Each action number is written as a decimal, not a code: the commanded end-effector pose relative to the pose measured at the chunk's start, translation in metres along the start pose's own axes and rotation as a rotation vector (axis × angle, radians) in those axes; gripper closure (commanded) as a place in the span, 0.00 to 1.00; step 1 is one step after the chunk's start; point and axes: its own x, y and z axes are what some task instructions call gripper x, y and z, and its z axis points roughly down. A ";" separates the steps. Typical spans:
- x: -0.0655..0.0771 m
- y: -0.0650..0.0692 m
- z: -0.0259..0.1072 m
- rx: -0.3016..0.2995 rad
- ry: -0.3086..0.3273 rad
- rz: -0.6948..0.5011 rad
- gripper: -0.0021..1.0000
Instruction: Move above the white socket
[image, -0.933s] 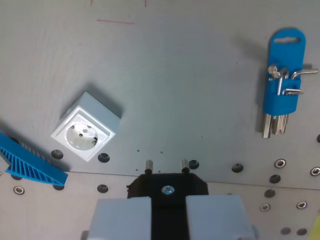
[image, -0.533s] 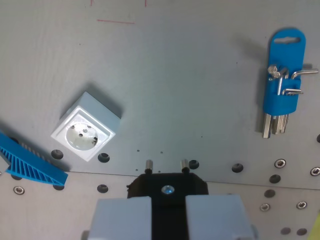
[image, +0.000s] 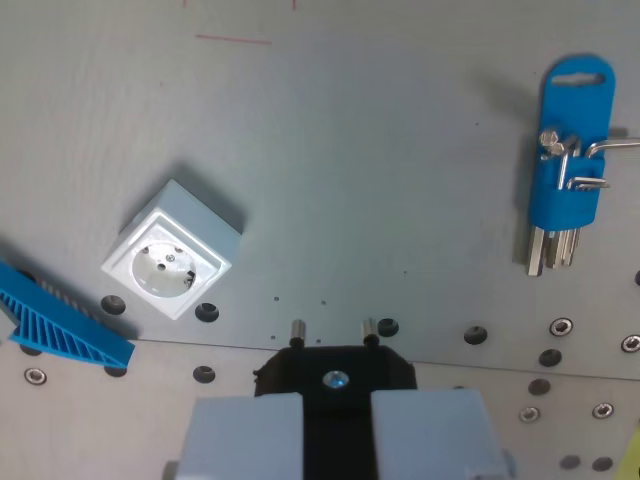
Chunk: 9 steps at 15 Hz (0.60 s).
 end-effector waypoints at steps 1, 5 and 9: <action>-0.003 -0.002 0.007 -0.002 0.029 -0.072 1.00; -0.008 -0.006 0.017 -0.005 0.059 -0.121 1.00; -0.015 -0.012 0.030 -0.010 0.081 -0.189 1.00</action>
